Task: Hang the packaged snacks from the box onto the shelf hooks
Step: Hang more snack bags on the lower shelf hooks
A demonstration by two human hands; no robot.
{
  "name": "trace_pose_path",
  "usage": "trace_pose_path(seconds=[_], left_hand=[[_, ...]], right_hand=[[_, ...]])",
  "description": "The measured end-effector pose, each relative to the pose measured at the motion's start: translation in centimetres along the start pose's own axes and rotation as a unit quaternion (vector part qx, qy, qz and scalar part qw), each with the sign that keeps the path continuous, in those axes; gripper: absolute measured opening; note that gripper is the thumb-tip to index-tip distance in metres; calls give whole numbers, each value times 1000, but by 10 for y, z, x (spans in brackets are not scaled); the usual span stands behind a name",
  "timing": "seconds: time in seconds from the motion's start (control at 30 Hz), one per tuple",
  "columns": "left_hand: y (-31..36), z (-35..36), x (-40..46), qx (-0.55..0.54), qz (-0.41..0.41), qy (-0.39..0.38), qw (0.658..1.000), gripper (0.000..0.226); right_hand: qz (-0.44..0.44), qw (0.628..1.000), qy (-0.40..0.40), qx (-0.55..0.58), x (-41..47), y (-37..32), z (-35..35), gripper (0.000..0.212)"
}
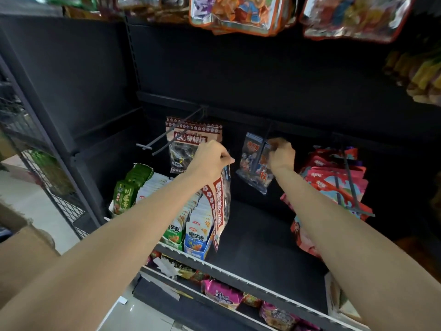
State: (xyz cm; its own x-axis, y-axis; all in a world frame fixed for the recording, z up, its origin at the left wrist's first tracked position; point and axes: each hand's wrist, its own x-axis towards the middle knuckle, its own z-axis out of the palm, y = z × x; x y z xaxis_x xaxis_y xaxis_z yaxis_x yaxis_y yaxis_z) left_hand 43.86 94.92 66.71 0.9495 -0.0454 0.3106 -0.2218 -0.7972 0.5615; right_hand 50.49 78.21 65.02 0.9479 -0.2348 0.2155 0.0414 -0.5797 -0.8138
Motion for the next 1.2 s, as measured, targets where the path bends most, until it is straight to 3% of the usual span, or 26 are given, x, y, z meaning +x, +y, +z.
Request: trace_pose_path(seconds=[0.1, 0.23, 0.27, 0.33, 0.4, 0.5, 0.53, 0.63, 0.73, 0.8, 0.87, 0.93, 1.03, 1.13, 1.2], left_hand=[[-5, -2, -4, -10, 7, 7, 1000, 20], [-13, -10, -14, -5, 32, -30, 999, 19], [-14, -13, -17, 2, 38, -44, 998, 18], [-15, -20, -23, 13, 51, -71, 996, 17], [-15, -25, -28, 26, 71, -91, 993, 15], [-20, -35, -37, 32, 79, -82, 993, 10], [-24, -38, -41, 30, 72, -69, 995, 11], [-40, -52, -55, 53, 44, -44, 997, 26], [-61, -66, -70, 72, -9, -24, 997, 34], [-77, -71, -80, 45, -71, 42, 996, 36], [-95, -72, -91, -57, -156, 120, 979, 43], [-106, -67, -103, -153, -208, 118, 959, 45], [-112, -61, -112, -164, -172, 75, 968, 11], [-117, -62, -111, -177, -183, 106, 961, 11], [-117, -65, -108, -142, -149, 112, 972, 8]], right_hand=[[-14, 997, -69, -9, -3, 8, 3, 38], [-18, 999, 13, -45, -46, 30, 14, 39], [-1, 1000, 1, -29, -61, 34, 18, 39], [23, 990, -129, 49, -87, 32, 24, 50], [32, 946, -288, 148, -103, 20, 28, 80], [41, 897, -386, 212, -105, 6, 35, 98], [45, 900, -377, 215, -105, 4, 38, 90], [69, 893, -342, 286, -110, -1, 48, 40], [64, 879, -331, 336, -123, -7, 60, 19], [82, 881, -289, 366, -130, -12, 70, 12], [133, 866, -243, 417, -135, -15, 77, 12], [172, 850, -226, 443, -135, -13, 84, 13], [197, 837, -226, 457, -135, -13, 88, 9], [238, 813, -211, 488, -136, -10, 85, 6], [226, 851, -196, 432, -133, -8, 82, 23]])
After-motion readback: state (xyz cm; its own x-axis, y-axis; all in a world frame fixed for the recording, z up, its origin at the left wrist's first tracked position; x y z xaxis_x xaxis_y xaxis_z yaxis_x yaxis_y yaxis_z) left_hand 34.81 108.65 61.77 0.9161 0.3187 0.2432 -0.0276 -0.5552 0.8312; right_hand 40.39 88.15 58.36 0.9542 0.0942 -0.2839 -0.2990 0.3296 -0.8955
